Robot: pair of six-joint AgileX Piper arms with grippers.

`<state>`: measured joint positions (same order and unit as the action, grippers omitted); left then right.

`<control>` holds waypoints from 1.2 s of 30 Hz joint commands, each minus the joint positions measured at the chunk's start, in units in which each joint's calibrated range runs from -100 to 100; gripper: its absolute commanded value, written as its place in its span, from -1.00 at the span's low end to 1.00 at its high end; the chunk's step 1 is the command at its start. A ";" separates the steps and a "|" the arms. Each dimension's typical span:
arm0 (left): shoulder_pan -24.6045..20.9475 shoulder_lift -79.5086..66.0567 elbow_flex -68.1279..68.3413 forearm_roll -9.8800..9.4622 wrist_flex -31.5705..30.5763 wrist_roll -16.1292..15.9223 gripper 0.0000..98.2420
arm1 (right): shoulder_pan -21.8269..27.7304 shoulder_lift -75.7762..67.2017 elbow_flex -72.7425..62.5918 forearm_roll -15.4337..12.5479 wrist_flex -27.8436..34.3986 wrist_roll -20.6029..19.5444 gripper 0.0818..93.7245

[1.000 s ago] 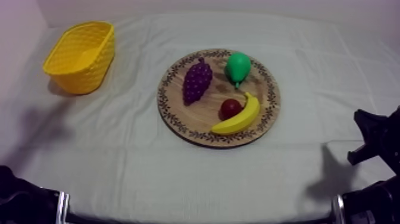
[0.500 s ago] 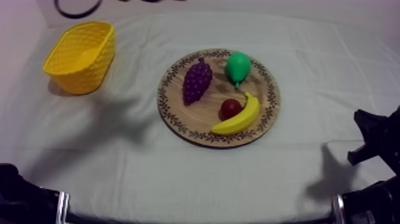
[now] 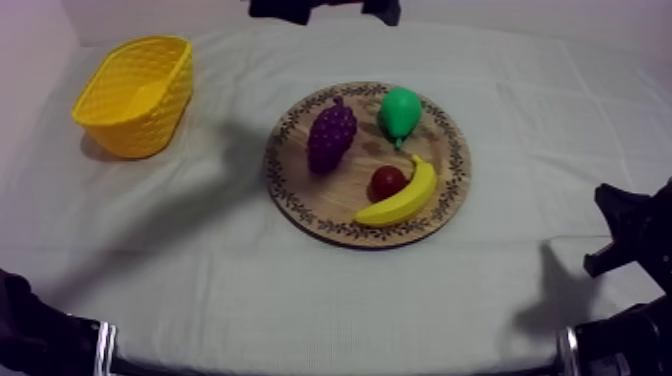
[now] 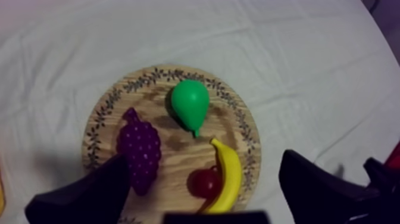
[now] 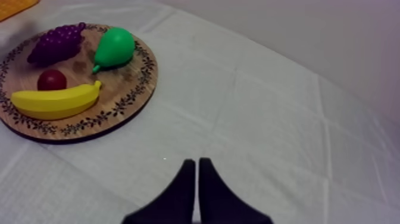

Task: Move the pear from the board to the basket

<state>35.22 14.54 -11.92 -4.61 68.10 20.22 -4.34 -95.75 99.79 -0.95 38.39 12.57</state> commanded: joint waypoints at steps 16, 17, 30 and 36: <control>-1.43 28.29 -24.39 3.59 0.87 -3.35 0.96 | -0.02 -0.01 -0.01 0.00 0.00 0.00 -0.99; -1.50 29.65 -25.38 3.72 0.88 -3.51 0.96 | -0.02 -0.01 -0.01 0.00 0.00 0.00 -0.99; -1.39 43.32 -34.87 5.47 0.92 -4.53 0.96 | -0.02 -0.01 -0.01 0.00 0.00 0.00 -0.99; -1.44 48.04 -40.50 5.62 2.58 -5.16 0.95 | -0.02 -0.01 -0.01 0.00 0.00 0.00 -0.99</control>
<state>33.79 61.70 -50.94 0.99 70.27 15.07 -4.34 -95.75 99.79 -0.95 38.39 12.57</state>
